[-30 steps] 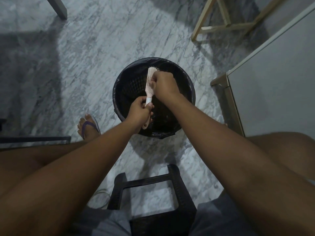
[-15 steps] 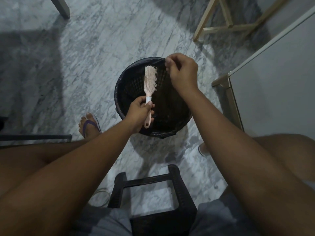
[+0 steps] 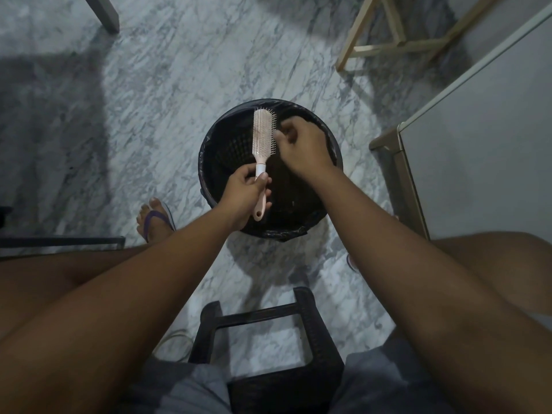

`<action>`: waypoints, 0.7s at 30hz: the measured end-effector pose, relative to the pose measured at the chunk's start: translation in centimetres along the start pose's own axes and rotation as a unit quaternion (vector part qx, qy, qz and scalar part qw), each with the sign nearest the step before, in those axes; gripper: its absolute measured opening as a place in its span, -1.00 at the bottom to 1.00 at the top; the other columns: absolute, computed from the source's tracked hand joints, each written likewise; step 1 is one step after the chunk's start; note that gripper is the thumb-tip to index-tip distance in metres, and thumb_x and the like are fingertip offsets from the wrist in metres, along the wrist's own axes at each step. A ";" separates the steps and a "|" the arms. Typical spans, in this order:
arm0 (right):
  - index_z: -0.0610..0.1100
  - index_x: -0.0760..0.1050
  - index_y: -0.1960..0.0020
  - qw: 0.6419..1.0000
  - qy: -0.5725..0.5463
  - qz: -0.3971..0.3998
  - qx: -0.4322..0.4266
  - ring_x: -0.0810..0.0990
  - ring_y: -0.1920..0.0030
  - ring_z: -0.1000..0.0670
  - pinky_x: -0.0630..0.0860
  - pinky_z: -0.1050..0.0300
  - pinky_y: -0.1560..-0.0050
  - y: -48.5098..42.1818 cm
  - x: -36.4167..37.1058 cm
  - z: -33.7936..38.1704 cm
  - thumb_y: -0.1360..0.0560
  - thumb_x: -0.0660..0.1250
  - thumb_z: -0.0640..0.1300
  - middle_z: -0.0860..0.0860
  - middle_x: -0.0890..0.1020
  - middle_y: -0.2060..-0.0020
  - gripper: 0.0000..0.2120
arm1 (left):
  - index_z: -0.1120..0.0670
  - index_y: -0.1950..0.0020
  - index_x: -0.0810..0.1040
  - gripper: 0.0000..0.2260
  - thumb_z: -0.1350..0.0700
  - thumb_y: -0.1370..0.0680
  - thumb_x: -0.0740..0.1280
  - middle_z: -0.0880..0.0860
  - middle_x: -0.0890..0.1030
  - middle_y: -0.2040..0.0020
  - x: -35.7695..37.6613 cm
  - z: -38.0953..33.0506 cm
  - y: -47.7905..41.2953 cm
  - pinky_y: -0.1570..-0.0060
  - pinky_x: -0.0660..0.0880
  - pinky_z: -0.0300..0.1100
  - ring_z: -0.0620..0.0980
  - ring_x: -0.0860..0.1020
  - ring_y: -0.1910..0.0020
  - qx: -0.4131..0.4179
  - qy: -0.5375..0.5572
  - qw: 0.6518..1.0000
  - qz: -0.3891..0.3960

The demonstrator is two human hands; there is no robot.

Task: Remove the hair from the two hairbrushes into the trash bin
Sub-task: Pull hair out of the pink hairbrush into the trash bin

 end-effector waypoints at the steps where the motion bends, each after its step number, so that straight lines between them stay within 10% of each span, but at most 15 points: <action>1: -0.13 0.57 -0.19 1.000 0.003 0.006 -0.023 0.61 0.02 -0.06 0.53 0.03 -0.07 -0.3 0.2 0.7 -0.51 0.38 0.08 -0.09 0.66 0.06 -0.64 | 0.07 -0.33 0.47 -0.77 0.14 -0.67 0.28 0.01 0.63 0.04 0.1 0.0 0.1 0.28 0.58 -0.10 -0.06 0.58 0.18 0.001 -0.003 1.000 0.002; 11: 0.05 0.55 -0.26 0.988 0.136 0.039 -0.067 0.59 -0.13 -0.09 0.52 0.01 -0.06 -1.5 1.3 3.1 -0.42 0.43 0.18 -0.03 0.56 -0.15 -0.54 | 0.06 -0.47 0.40 -0.65 0.24 -0.68 0.21 0.07 0.66 -0.23 -1.1 -0.8 0.5 0.17 0.57 -0.05 0.11 0.67 -0.14 -0.048 0.108 0.988 0.100; 21: 0.05 0.67 -0.11 0.991 0.128 0.033 -0.018 0.66 -0.06 -0.09 0.58 0.06 -0.01 -1.9 0.6 4.1 -0.46 0.36 -0.02 0.01 0.69 -0.07 -0.75 | 0.14 -0.35 0.53 -0.73 0.23 -0.68 0.18 0.10 0.51 0.02 -0.6 -1.4 0.6 0.30 0.50 -0.14 -0.07 0.52 0.16 -0.077 0.203 0.968 0.128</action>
Point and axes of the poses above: each hand's wrist, its own y-axis away from the middle knuckle, its own x-axis out of the palm, z = x × y, the point moved 1 cm from there along -y, towards the middle knuckle
